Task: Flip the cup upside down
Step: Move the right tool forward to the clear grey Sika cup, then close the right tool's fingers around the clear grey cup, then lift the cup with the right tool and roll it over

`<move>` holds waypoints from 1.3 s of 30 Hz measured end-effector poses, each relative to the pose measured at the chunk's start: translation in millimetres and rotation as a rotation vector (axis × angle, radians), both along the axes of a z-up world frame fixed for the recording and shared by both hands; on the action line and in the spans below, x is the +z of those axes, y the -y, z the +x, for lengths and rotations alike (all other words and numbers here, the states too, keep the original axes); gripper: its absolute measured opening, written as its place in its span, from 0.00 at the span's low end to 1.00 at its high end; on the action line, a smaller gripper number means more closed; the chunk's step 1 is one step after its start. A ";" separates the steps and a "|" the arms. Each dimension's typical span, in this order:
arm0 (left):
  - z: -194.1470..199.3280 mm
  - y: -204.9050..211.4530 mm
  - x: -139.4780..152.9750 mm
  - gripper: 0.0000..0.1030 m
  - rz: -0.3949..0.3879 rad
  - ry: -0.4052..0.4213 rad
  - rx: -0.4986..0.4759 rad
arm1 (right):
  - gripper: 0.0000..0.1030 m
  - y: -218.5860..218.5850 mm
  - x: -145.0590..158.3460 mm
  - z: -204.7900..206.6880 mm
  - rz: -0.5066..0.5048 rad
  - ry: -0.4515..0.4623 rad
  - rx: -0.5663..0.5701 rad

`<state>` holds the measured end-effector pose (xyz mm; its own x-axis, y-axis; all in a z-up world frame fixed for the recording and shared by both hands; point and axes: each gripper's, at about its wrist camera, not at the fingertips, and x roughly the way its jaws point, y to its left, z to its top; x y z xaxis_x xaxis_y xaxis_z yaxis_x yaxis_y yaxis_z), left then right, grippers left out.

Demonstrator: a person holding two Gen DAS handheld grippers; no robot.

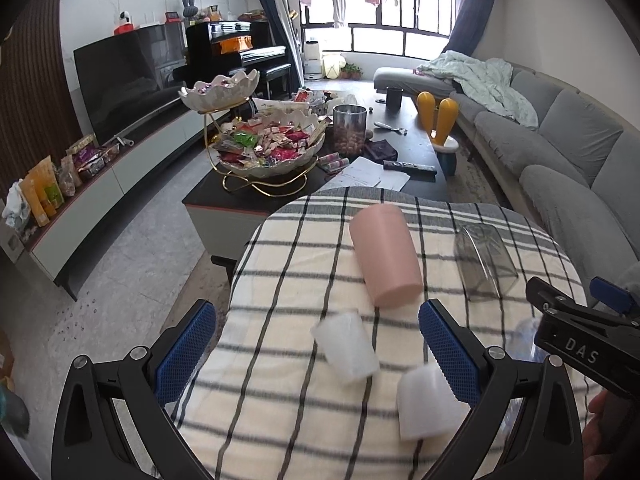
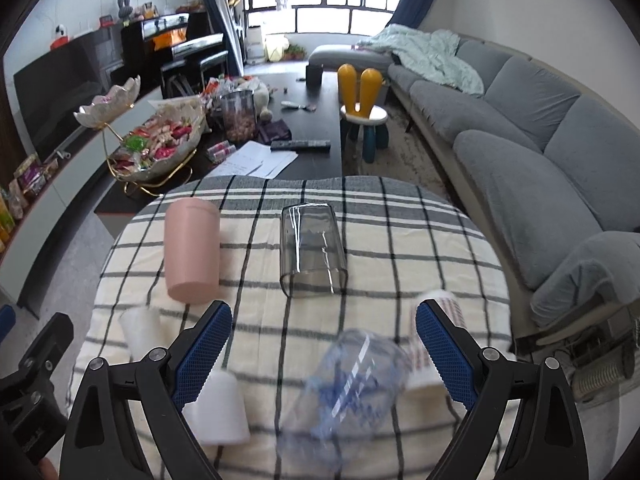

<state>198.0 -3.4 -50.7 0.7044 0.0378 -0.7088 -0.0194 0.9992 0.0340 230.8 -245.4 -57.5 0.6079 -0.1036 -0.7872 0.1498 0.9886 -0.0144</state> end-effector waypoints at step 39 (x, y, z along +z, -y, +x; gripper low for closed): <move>88.1 13.5 -35.5 1.00 -0.005 -0.103 0.010 | 0.66 14.3 -84.5 128.7 0.072 -0.323 0.015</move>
<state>286.2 -16.8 -86.1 0.6274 0.0405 -0.7776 -0.0262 0.9992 0.0309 359.4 -259.7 -142.0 0.3267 -0.0336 -0.9445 0.1342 0.9909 0.0112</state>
